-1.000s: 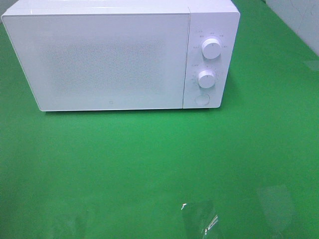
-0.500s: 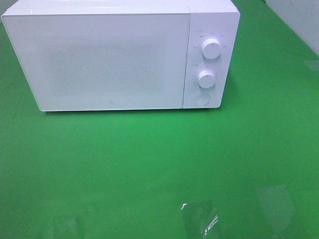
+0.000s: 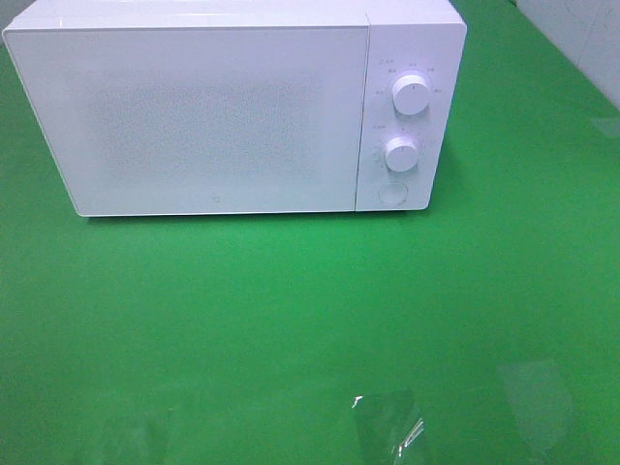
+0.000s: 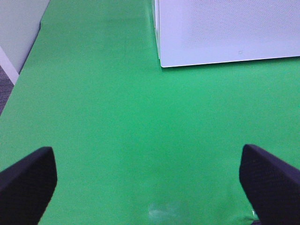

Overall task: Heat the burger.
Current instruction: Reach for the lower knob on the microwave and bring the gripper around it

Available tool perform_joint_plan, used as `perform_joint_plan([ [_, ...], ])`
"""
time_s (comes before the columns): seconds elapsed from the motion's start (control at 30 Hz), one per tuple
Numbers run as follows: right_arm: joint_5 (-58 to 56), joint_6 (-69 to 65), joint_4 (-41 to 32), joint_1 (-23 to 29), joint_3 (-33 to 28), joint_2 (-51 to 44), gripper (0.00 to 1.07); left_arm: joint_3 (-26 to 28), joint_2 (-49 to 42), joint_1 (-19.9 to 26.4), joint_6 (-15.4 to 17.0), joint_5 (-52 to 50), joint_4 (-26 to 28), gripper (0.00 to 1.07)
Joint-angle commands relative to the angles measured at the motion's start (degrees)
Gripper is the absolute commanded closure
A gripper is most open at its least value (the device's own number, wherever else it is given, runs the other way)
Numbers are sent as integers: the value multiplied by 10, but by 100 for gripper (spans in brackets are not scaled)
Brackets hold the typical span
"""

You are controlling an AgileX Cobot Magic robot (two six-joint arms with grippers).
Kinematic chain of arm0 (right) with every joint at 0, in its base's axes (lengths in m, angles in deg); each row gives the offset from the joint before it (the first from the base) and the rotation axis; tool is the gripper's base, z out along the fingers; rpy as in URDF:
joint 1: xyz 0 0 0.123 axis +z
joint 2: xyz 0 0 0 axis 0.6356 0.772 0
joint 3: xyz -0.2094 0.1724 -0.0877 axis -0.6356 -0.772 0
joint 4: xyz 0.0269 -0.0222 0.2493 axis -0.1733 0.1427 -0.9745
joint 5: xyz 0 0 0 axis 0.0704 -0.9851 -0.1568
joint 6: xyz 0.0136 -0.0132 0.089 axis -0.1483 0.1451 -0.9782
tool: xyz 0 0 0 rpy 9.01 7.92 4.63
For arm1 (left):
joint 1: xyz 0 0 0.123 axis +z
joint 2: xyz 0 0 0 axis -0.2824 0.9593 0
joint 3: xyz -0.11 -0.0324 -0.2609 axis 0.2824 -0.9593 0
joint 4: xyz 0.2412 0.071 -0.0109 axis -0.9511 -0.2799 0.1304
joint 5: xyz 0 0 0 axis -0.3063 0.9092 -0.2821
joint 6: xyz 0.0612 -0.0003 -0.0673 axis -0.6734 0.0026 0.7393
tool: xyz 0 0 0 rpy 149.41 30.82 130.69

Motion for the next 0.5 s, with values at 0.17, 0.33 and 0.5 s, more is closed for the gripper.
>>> perform_joint_plan([
  [0.17, 5, 5, 2, -4, 0, -16, 32, -2, -14, 2, 0, -9, 2, 9],
  [0.33, 5, 5, 2, -4, 0, -16, 32, -2, -14, 2, 0, -9, 2, 9],
  [0.5, 5, 5, 2, -4, 0, -16, 32, -2, -14, 2, 0, -9, 2, 9],
])
